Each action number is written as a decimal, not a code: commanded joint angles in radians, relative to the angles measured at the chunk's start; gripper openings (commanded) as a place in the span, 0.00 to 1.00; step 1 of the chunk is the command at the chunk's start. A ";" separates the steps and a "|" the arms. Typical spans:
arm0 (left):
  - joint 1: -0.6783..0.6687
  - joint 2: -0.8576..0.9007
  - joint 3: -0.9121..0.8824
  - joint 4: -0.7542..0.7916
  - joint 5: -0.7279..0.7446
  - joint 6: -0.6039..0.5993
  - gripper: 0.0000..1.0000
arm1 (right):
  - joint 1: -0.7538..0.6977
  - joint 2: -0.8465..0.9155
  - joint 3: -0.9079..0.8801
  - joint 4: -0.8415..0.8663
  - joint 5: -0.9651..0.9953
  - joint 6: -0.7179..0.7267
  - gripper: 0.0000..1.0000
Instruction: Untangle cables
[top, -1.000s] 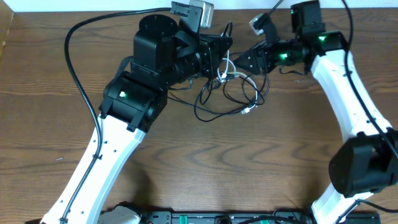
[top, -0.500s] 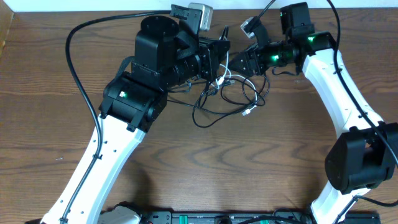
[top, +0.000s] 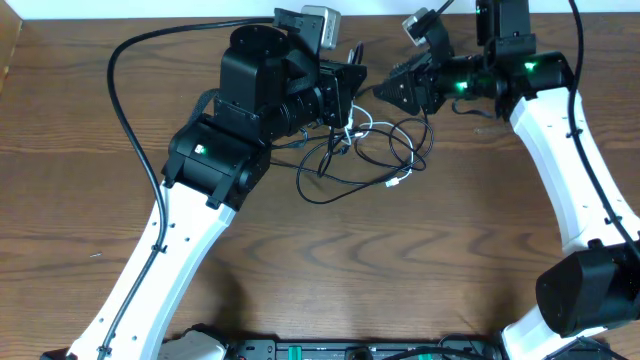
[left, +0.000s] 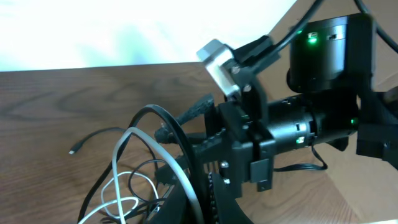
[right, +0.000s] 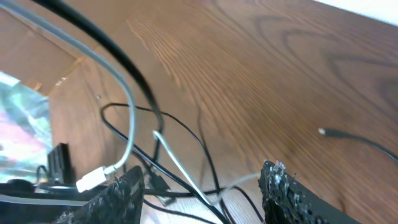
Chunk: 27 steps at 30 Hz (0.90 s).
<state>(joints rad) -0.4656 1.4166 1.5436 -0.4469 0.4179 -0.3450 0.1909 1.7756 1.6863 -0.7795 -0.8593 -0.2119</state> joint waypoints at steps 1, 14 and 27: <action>0.005 0.007 0.011 0.000 -0.011 -0.009 0.08 | 0.005 -0.016 0.015 0.014 -0.123 -0.002 0.56; 0.029 0.014 0.011 0.000 -0.237 -0.241 0.08 | 0.007 -0.016 0.015 -0.003 -0.139 0.021 0.56; 0.096 0.014 0.011 0.004 -0.233 -0.440 0.08 | 0.134 -0.011 0.015 0.014 -0.251 -0.163 0.54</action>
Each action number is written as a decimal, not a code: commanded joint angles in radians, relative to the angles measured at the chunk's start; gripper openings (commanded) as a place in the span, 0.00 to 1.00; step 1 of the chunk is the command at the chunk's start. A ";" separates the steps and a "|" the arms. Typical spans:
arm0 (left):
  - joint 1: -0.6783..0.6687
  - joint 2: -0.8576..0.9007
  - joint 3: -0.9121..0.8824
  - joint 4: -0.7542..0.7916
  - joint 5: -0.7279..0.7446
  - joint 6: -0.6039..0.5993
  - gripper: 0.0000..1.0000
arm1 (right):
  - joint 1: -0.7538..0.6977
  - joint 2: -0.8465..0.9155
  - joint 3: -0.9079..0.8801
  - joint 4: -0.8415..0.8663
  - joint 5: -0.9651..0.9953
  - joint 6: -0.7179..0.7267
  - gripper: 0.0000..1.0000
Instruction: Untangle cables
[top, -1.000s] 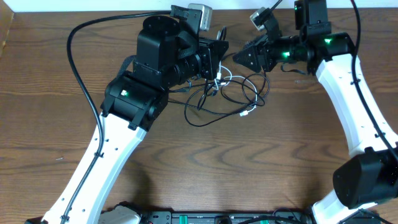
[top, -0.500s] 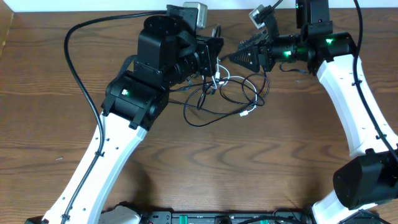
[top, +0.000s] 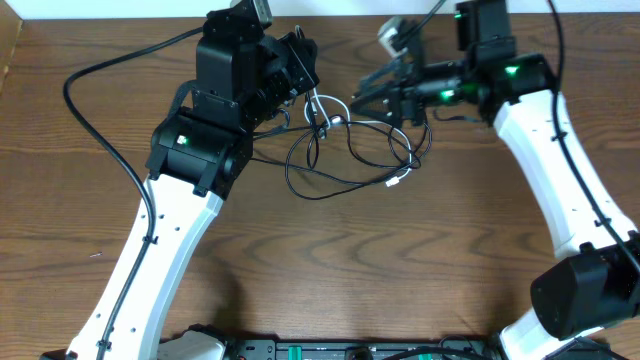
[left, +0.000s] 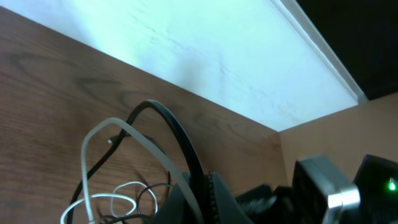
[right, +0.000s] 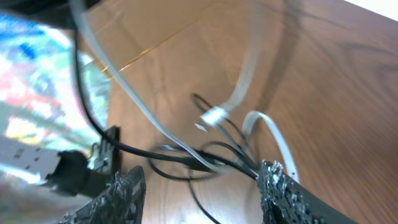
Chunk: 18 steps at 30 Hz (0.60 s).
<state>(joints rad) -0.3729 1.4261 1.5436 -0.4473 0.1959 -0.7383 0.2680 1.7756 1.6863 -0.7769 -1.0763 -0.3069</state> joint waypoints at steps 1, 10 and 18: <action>0.003 0.005 0.011 0.004 -0.005 -0.050 0.08 | 0.071 -0.007 0.015 0.021 -0.025 -0.068 0.54; 0.003 0.005 0.011 0.003 0.002 -0.053 0.08 | 0.165 0.073 0.015 0.145 0.024 0.012 0.49; 0.003 0.005 0.011 -0.003 0.002 -0.053 0.08 | 0.225 0.119 0.015 0.214 0.184 0.094 0.24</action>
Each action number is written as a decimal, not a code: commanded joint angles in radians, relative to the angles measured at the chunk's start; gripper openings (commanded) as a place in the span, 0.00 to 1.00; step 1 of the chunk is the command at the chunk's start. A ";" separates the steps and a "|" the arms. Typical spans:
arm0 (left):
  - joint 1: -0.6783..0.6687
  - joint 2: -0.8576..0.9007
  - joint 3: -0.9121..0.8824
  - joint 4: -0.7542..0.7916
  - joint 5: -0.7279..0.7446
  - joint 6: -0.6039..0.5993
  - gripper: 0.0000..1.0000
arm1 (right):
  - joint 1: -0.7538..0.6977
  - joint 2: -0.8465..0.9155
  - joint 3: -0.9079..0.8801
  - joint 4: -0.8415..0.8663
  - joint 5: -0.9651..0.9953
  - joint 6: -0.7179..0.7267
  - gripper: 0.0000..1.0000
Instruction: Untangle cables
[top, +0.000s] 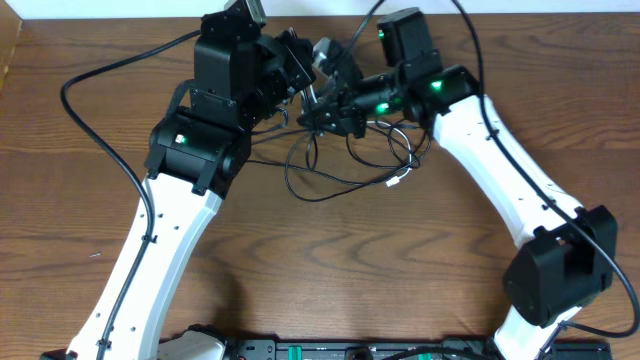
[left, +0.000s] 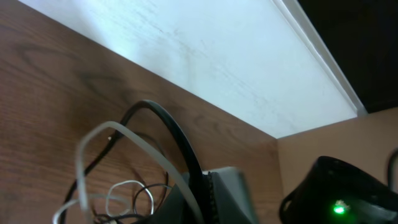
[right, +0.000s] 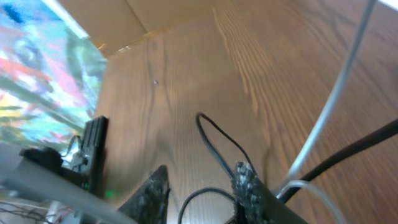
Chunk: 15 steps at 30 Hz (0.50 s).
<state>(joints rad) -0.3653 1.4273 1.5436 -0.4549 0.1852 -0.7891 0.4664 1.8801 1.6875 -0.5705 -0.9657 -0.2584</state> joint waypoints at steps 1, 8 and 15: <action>-0.004 0.003 0.011 0.003 0.012 -0.002 0.08 | 0.029 0.015 0.014 0.011 0.078 0.045 0.21; -0.004 0.003 0.011 -0.025 0.012 -0.002 0.13 | -0.007 0.014 0.014 0.036 0.125 0.126 0.01; -0.004 0.003 0.011 -0.150 -0.067 0.006 0.33 | -0.131 -0.026 0.014 0.012 0.145 0.248 0.01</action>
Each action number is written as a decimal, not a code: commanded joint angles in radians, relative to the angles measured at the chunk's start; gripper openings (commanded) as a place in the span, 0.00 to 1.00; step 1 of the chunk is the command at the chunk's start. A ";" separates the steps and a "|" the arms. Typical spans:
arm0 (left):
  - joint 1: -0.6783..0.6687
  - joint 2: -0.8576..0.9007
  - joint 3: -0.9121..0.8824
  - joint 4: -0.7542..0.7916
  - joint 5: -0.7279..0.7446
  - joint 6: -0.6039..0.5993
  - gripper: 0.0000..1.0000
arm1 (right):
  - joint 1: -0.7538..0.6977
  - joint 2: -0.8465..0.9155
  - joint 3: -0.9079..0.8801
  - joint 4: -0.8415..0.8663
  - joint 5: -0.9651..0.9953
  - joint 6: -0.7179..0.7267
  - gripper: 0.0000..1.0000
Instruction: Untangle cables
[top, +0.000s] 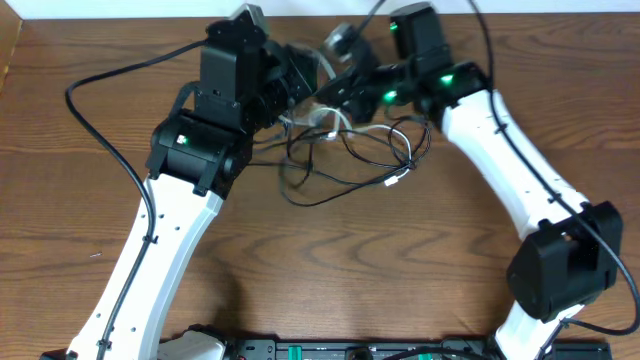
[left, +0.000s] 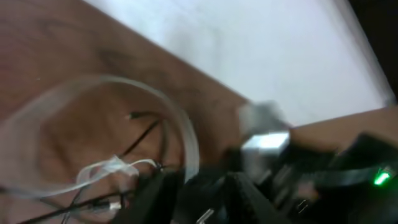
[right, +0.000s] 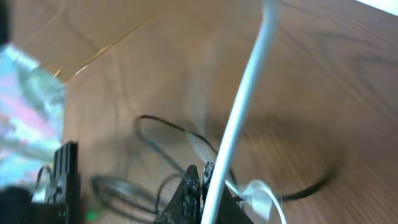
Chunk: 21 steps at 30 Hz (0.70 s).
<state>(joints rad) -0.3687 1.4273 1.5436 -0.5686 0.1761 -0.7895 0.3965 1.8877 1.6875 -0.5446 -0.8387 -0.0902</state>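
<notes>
A tangle of thin black and white cables (top: 362, 150) lies on the brown table at the back centre. My left gripper (top: 300, 90) is at the tangle's top left. In the blurred left wrist view its fingers (left: 165, 198) stand apart, open, and a white cable loop (left: 186, 130) drops between them. My right gripper (top: 336, 100) sits close beside it, to its right. In the right wrist view this gripper (right: 200, 180) is shut on the white cable (right: 239, 106), which runs up past the fingertips.
A white connector (top: 397, 181) ends one cable at the tangle's lower right. The left arm's thick black supply cable (top: 100, 70) arcs over the table's left side. A white wall borders the far edge (top: 150, 12). Dark equipment (top: 330, 350) lines the front edge.
My right gripper was open among the cables next to the left gripper; now it is shut on the white cable. The left fingers, then together on cables, now stand apart. The tangle's lower loop has shifted slightly left.
At first both grippers met at the tangle's top, the left holding cables and the right open. Then the left held a black and a white cable further left, the right open to the right. The right then reached the left gripper and now grips the white cable.
</notes>
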 joint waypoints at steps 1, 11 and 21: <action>-0.001 0.003 0.011 -0.055 -0.076 0.007 0.33 | -0.079 -0.045 0.014 -0.025 0.018 0.087 0.01; -0.001 0.004 0.011 -0.113 -0.136 0.127 0.33 | -0.182 -0.156 0.014 -0.160 0.068 0.098 0.01; -0.002 0.048 0.011 -0.142 -0.007 0.352 0.56 | -0.270 -0.325 0.014 -0.082 0.106 0.157 0.01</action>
<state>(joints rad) -0.3695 1.4376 1.5436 -0.7071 0.0864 -0.5636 0.1612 1.6478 1.6875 -0.6548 -0.7387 0.0235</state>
